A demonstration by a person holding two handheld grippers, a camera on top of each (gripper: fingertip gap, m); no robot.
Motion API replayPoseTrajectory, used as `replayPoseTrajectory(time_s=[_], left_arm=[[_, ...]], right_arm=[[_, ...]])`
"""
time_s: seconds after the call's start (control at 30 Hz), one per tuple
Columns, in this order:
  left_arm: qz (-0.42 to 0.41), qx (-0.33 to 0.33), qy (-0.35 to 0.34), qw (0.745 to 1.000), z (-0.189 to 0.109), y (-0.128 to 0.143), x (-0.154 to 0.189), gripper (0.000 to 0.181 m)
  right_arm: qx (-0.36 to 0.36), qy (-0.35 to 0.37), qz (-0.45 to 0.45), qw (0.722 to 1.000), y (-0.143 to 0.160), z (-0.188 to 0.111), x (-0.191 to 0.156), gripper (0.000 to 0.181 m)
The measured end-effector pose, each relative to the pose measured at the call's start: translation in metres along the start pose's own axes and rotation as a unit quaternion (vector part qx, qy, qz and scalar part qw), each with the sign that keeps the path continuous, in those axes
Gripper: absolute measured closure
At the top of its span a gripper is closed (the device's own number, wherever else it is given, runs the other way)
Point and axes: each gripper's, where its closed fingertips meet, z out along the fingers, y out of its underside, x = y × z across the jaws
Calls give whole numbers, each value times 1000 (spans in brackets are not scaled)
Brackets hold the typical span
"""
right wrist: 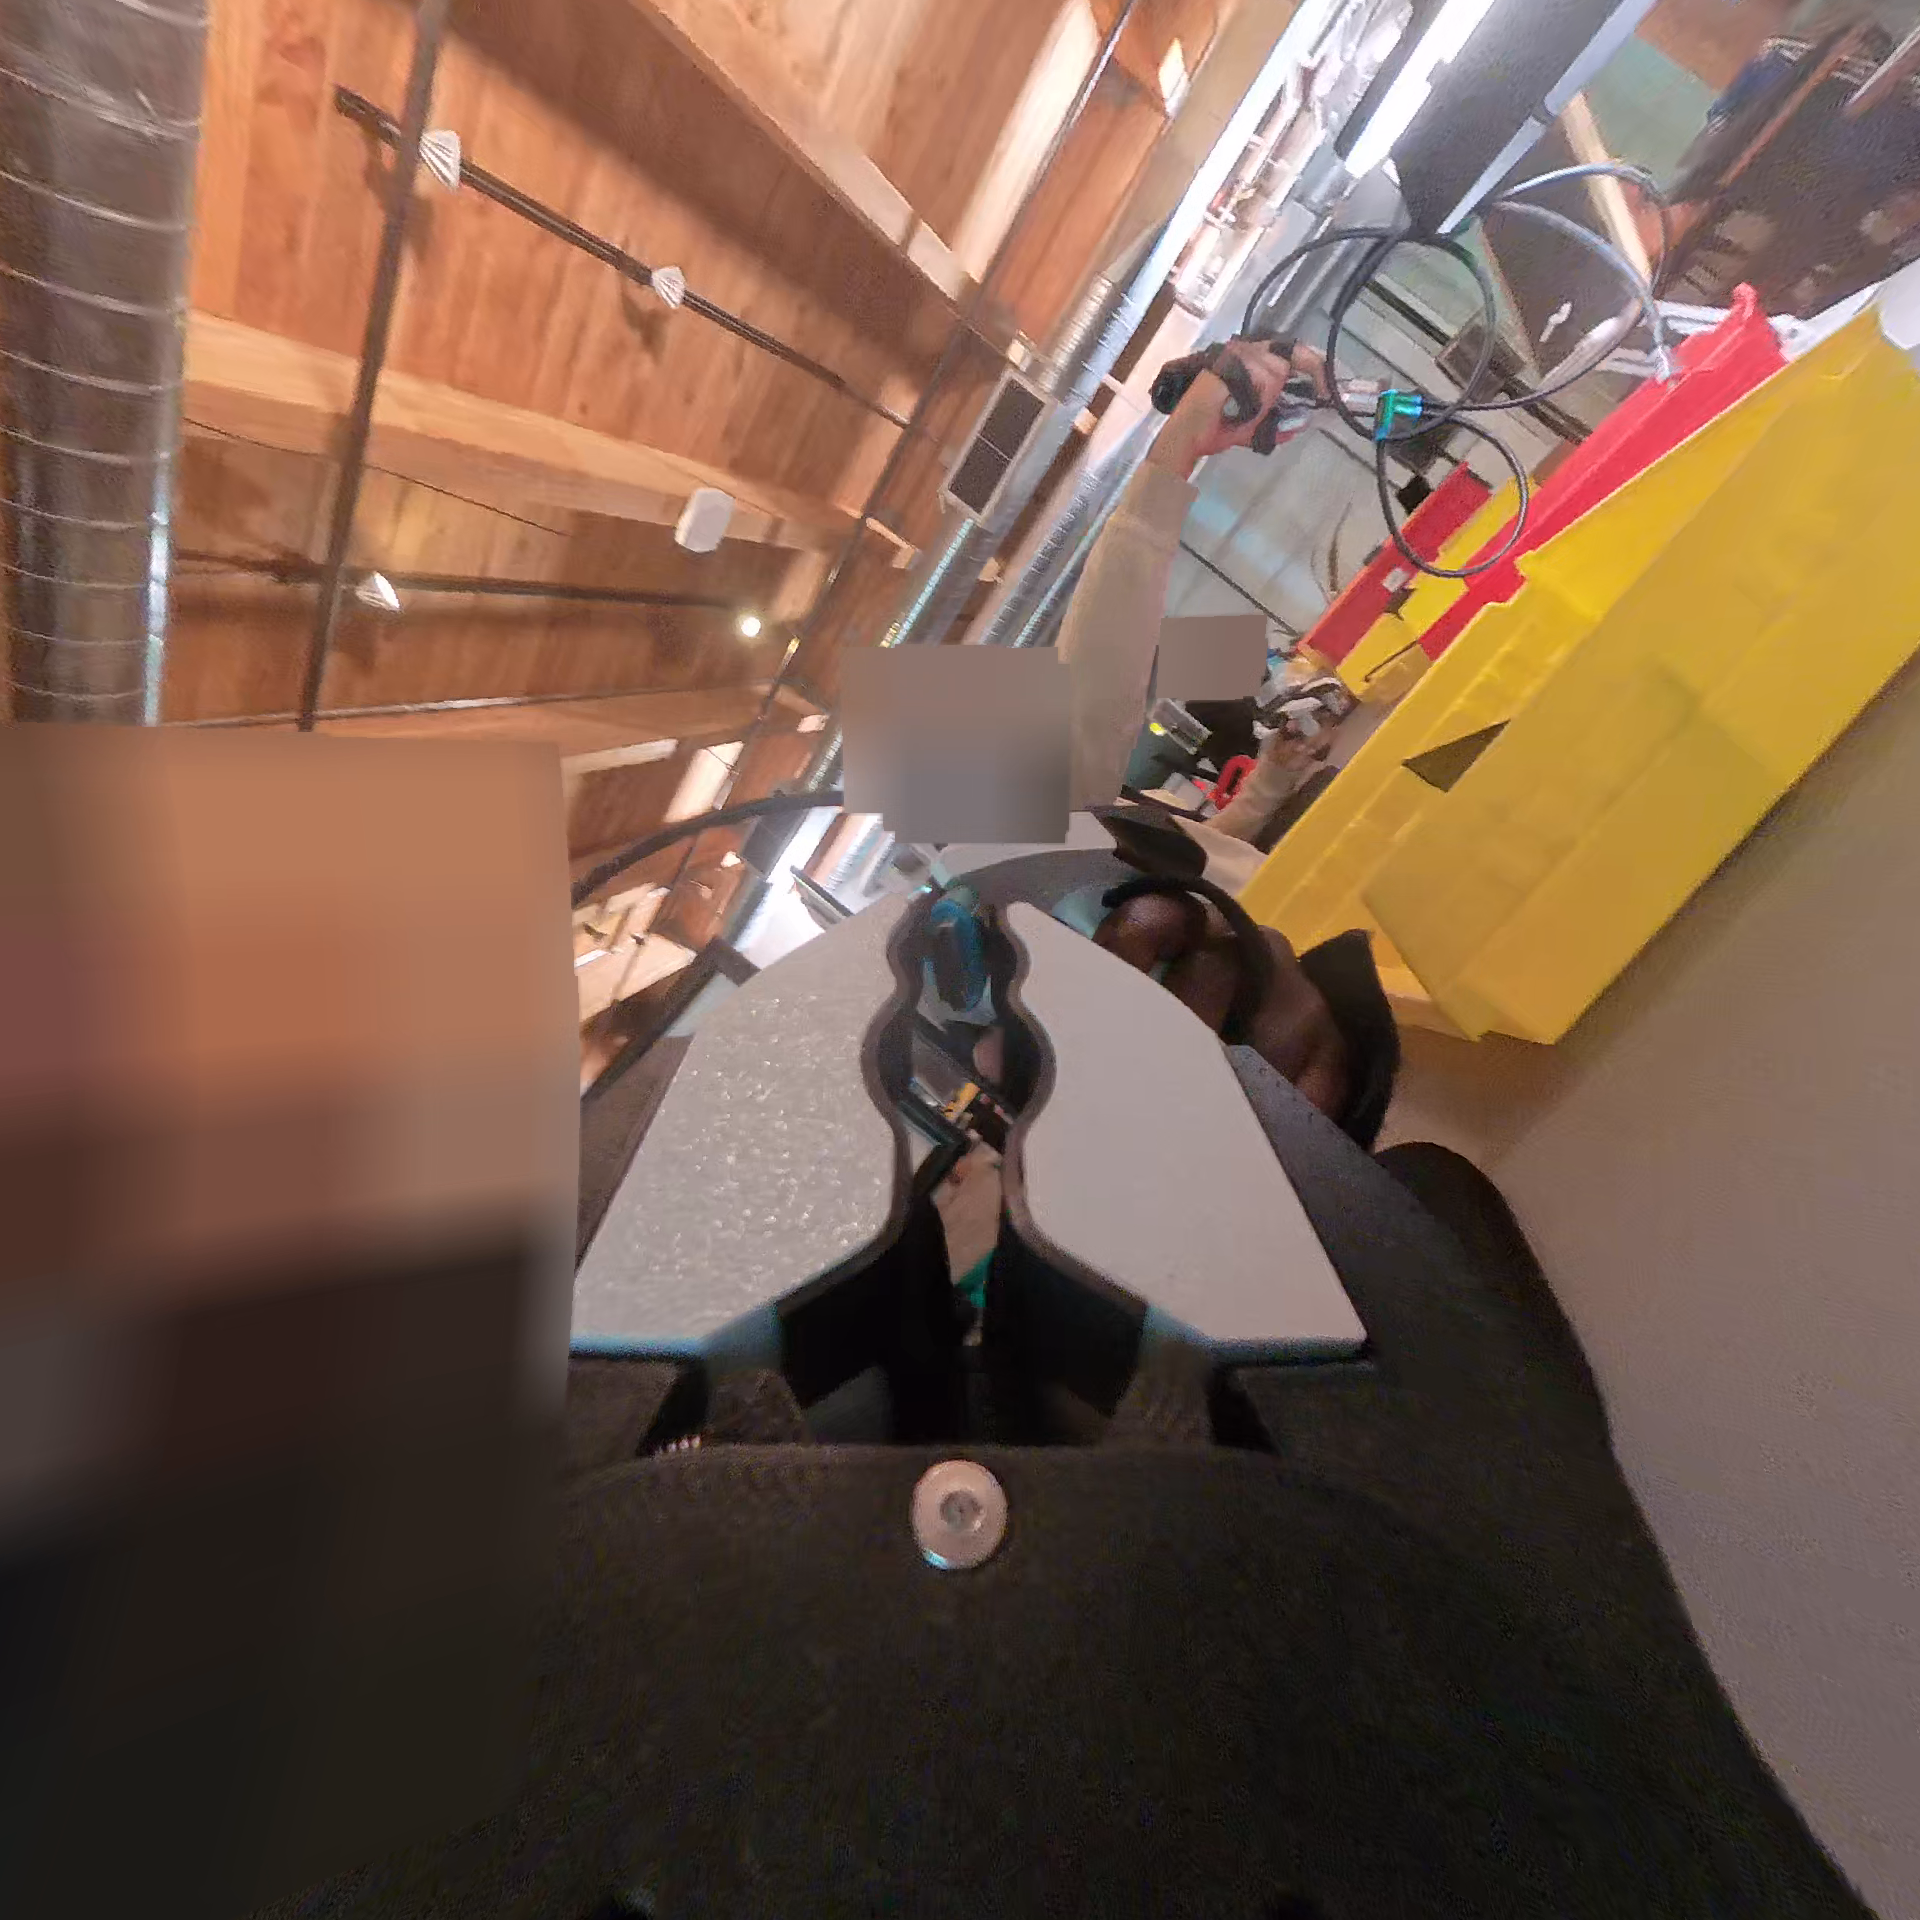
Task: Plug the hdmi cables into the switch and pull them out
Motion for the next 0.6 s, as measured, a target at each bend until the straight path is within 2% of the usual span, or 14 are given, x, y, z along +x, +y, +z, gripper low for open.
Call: replayPoseTrajectory(time_s=[0.1, 0.17, 0.3, 0.4, 0.6], left_arm=[[24, -13, -4, 1000, -1, 2, 0, 176], [83, -20, -14, 996, -2, 2, 1, 173], [217, -58, -47, 973, -7, 8, -1, 136], [254, -92, -46, 962, -13, 16, -4, 157], [366, -124, -52, 921, -23, 21, -4, 159]], right_arm=[[-4, 21, -18, 1000, 1, 0, 2, 170], [-3, 22, 3, 1000, 4, 1, 4, 170], [-7, 18, 54, 998, 11, 4, 11, 170], [-4, 27, 70, 997, 13, 5, 17, 170], [1, 35, 89, 995, 15, 6, 24, 170]])
